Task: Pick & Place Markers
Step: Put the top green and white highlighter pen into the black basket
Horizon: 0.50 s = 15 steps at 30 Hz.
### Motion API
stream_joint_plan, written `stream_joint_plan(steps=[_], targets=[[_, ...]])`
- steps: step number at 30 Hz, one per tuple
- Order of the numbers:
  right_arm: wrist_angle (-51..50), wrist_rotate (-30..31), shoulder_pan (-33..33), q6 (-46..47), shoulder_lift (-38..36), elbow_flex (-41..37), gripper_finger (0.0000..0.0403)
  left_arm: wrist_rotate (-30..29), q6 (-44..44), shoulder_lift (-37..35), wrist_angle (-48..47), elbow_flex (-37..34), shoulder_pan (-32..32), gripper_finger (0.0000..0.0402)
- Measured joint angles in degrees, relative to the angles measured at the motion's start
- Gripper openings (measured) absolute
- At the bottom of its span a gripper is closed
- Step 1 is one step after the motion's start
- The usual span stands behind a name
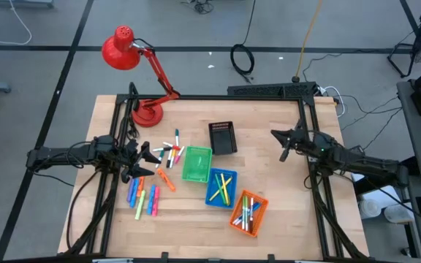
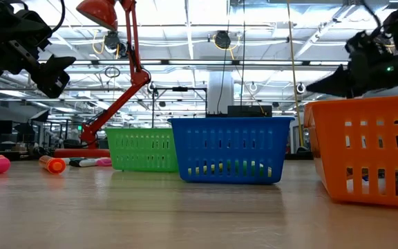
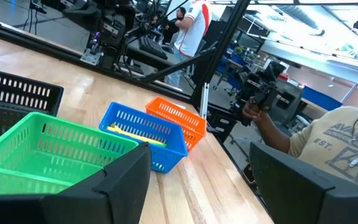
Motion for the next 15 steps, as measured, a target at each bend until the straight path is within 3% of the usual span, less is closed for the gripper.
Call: stream_joint_plan(steps=[6,15], targets=[[-0.83,2.8,2.41,-1.72,-8.46,-1.81,0.0,0.0,0.0,0.01,0.01,0.0,0.0,0.0273],[-1.33,4.54,2.88,-2.88,-7.88,-1.84,0.0,0.0,-0.01,0.02,0.01,0.01,0.0,0.0274]])
